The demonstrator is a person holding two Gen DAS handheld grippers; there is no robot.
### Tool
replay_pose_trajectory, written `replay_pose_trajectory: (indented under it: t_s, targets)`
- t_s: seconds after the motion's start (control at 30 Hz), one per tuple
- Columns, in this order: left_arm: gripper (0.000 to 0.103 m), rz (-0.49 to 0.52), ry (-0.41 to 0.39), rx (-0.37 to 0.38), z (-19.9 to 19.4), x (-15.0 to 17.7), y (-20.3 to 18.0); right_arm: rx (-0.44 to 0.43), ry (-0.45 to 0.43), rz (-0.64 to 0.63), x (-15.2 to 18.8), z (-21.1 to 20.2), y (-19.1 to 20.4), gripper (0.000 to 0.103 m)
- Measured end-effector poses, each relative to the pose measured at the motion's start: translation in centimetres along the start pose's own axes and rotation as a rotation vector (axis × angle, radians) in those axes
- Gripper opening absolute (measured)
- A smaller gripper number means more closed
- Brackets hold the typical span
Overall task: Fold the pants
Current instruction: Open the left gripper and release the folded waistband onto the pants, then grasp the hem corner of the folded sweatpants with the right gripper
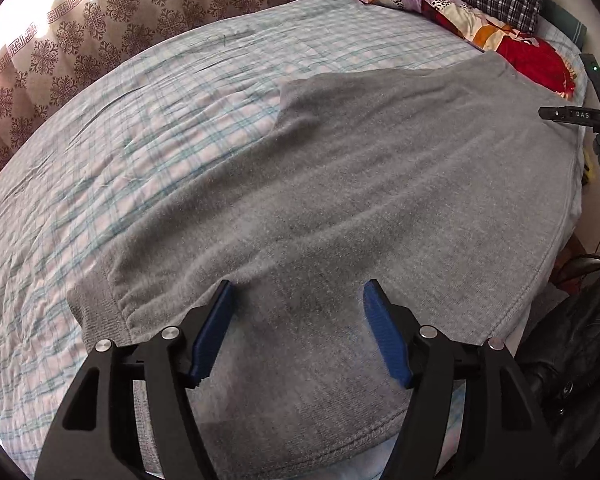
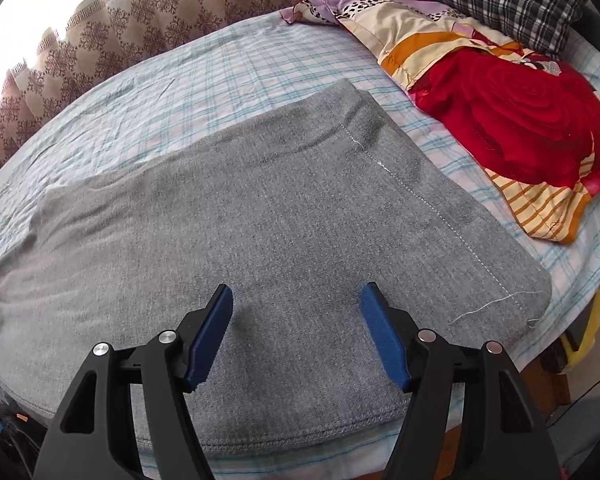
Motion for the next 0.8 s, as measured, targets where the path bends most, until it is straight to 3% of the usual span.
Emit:
replay_pose_trajectory:
  t_s: [0.27, 0.5, 0.67, 0.8]
  targets:
    - [0.079, 0.101, -0.062, 0.051, 0.7, -6.0, -6.4, 0.026, -0.086, 0.197, 0.3, -3.1, -7.1, 0.067]
    - [0.079, 0.006, -0.037, 0.140, 4.4, -10.8, -11.0, 0.031, -0.076, 0.151, 1.7, -1.3, -7.4, 0.067]
    - [0.079, -0.024, 0.008, 0.147, 6.7, -12.0, -13.7, -0.047, -0.150, 0.206, 1.2, -3.0, -8.2, 0.067]
    - [0.079, 0.001, 0.028, 0.158, 7.2, -12.0, -16.0, -0.015, -0.193, 0.290, 1.5, -5.1, -11.1, 0.067]
Point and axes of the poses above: each gripper's, at about its wrist camera, not at the fingertips, and z roughly the way its jaws point, y to its left, x to its underside, the point moved 10 cm from there along z, roughly the way its jaws point, and after that the axes turned 13 degrees about -z, right-handed, at the moved point
